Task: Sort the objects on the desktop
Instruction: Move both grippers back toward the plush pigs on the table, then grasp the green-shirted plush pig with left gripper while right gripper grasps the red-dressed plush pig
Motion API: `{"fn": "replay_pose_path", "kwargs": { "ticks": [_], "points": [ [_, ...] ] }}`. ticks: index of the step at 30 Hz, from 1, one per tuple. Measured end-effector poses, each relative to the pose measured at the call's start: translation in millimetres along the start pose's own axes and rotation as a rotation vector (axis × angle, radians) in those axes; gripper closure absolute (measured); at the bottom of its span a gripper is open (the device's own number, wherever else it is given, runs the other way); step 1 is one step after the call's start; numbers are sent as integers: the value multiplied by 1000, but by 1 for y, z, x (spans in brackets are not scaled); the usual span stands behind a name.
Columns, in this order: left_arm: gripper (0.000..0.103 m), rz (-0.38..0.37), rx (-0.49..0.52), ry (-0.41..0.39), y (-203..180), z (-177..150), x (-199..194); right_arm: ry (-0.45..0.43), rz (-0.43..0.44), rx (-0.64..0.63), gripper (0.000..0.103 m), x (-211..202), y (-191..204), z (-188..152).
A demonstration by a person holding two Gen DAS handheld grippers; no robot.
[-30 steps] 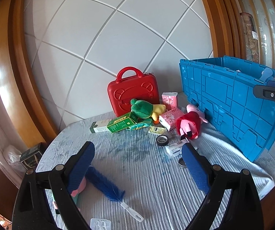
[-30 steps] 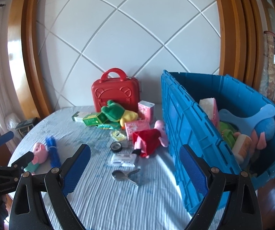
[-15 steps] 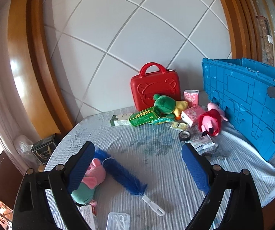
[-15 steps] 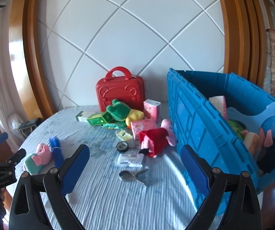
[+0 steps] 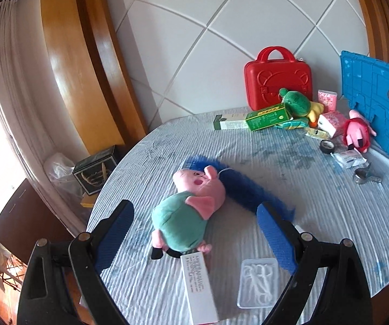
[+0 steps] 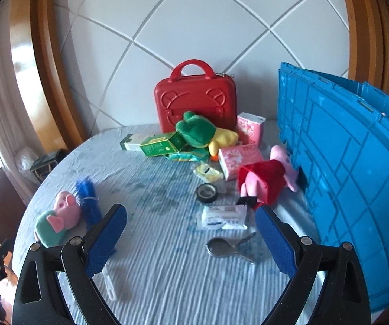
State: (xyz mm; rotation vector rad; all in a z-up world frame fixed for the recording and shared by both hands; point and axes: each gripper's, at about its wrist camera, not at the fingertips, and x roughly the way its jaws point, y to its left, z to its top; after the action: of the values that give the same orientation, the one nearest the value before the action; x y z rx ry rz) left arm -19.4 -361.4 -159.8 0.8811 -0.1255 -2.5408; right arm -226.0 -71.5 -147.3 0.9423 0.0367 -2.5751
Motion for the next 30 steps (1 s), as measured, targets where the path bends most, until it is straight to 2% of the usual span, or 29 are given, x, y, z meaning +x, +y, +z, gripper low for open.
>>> {"fn": "replay_pose_path", "kwargs": {
  "ticks": [4, 8, 10, 14, 18, 20, 22, 27, 30],
  "points": [
    [10, -52, 48, 42, 16, 6, 37, 24, -17, -13, 6, 22, 20, 8],
    [10, -114, 174, 55, 16, 14, 89, 31, -62, -8, 6, 30, 23, 11],
    [10, -164, 196, 78, 17, 14, 116, 36, -80, 3, 6, 33, 18, 12],
    [10, -218, 233, 144, 17, 3, 168, 48, -138, 41, 6, 42, -4, 13],
    [10, -240, 241, 245, 14, -14, 217, 78, -174, 97, 6, 64, -34, 17],
    [10, -269, 214, 261, 13, -15, 225, 92, -190, 121, 6, 80, -49, 22],
    [10, -268, 216, 241, 11, -13, 226, 109, -202, 151, 6, 102, -62, 31],
    [7, -297, 184, 282, 14, -11, 242, 148, -324, 227, 6, 170, -101, 58],
    [7, -302, 201, 287, 13, -11, 246, 220, -391, 305, 6, 219, -135, 66]
  ]
}}
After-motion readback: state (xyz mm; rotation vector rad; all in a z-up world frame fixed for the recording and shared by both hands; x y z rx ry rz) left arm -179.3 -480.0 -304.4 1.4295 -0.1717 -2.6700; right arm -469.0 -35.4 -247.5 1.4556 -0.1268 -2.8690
